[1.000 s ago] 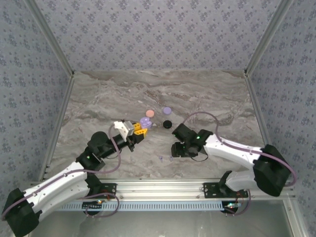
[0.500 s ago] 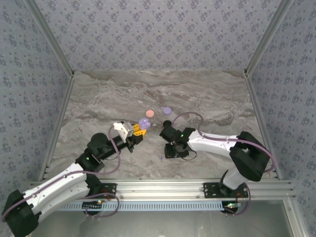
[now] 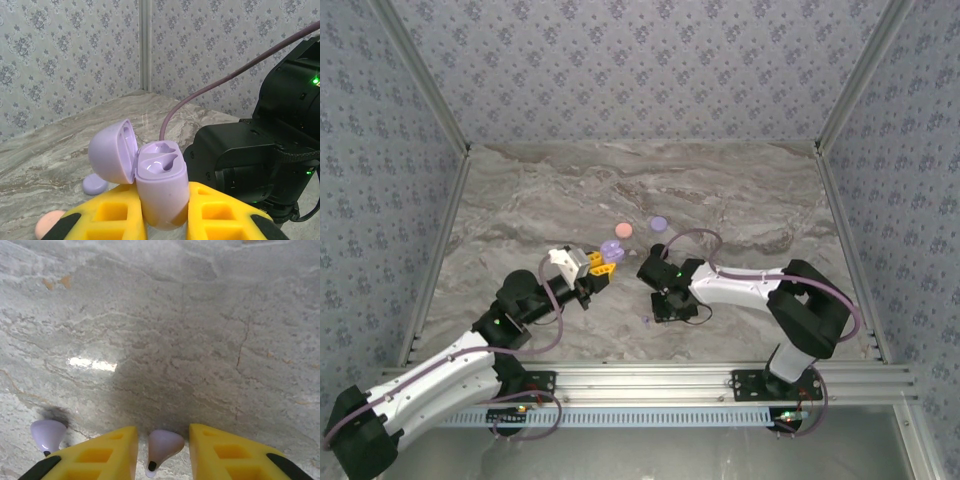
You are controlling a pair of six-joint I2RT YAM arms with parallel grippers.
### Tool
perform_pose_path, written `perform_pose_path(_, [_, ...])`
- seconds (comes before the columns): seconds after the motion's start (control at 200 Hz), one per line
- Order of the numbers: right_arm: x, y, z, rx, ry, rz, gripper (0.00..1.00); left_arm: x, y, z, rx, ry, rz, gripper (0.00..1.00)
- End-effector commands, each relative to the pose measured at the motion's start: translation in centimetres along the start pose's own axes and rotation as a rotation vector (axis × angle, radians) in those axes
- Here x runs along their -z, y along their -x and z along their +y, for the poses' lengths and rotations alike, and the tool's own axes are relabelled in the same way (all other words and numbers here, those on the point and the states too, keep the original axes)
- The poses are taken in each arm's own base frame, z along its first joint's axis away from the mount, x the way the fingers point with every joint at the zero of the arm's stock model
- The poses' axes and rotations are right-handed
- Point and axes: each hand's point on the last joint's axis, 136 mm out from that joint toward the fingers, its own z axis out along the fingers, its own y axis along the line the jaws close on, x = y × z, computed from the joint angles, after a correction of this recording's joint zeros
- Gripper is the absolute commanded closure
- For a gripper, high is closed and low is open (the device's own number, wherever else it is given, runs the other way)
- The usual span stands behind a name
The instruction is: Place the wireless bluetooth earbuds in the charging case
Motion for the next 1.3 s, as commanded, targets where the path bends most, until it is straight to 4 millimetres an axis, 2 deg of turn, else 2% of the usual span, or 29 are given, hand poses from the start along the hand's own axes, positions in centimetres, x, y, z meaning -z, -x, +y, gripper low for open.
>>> perform_pose_path(0.0, [-0.3, 0.3, 0.8, -0.001, 0.011, -0.007, 0.67, 0.1, 1.1, -0.1, -0.022, 0.003, -0.034, 0.89])
perform_pose_path(0.115, [-0.4, 0.4, 0.7, 0.001, 0.008, -0.007, 0.71, 0.1, 1.1, 0.0, -0.021, 0.005, -0.032, 0.89])
perform_pose_path(0.22, [0.5, 0.9, 0.8, 0.007, 0.022, -0.035, 0.75, 0.0, 1.1, -0.1, -0.020, 0.001, -0.032, 0.89])
perform_pose_path(0.315, [2.2, 1.8, 0.8, 0.020, 0.040, -0.093, 0.75, -0.1, 1.2, -0.1, -0.019, -0.003, -0.032, 0.89])
perform_pose_path(0.415, [5.1, 3.0, 0.5, 0.029, 0.069, -0.180, 0.75, -0.4, 1.3, -0.3, -0.015, -0.014, -0.033, 0.89])
perform_pose_path(0.55, [10.7, 4.8, -0.1, 0.031, 0.130, -0.344, 0.75, -0.9, 1.7, -0.8, -0.005, -0.051, -0.041, 0.89])
perform_pose_path(0.66, [16.2, 6.3, -0.2, 0.037, 0.217, -0.513, 0.76, -1.4, 2.0, -1.4, 0.008, -0.090, -0.050, 0.89])
perform_pose_path(0.815, [24.5, 7.9, 1.4, 0.081, 0.393, -0.756, 0.76, -2.2, 2.5, -2.1, 0.020, -0.139, -0.061, 0.89])
perform_pose_path(0.924, [28.2, 8.0, 2.9, 0.126, 0.471, -0.828, 0.77, -2.7, 2.7, -2.5, 0.023, -0.166, -0.060, 0.89])
perform_pose_path(0.989, [29.3, 8.0, 4.0, 0.157, 0.487, -0.845, 0.77, -2.9, 2.9, -2.6, 0.023, -0.178, -0.060, 0.90])
perform_pose_path(1.099, [29.7, 8.3, 5.5, 0.196, 0.486, -0.858, 0.76, -3.1, 3.1, -2.9, 0.022, -0.194, -0.064, 0.90])
perform_pose_path(1.299, [28.5, 9.5, 7.5, 0.221, 0.471, -0.840, 0.76, -3.1, 3.1, -3.1, 0.024, -0.207, -0.062, 0.90])
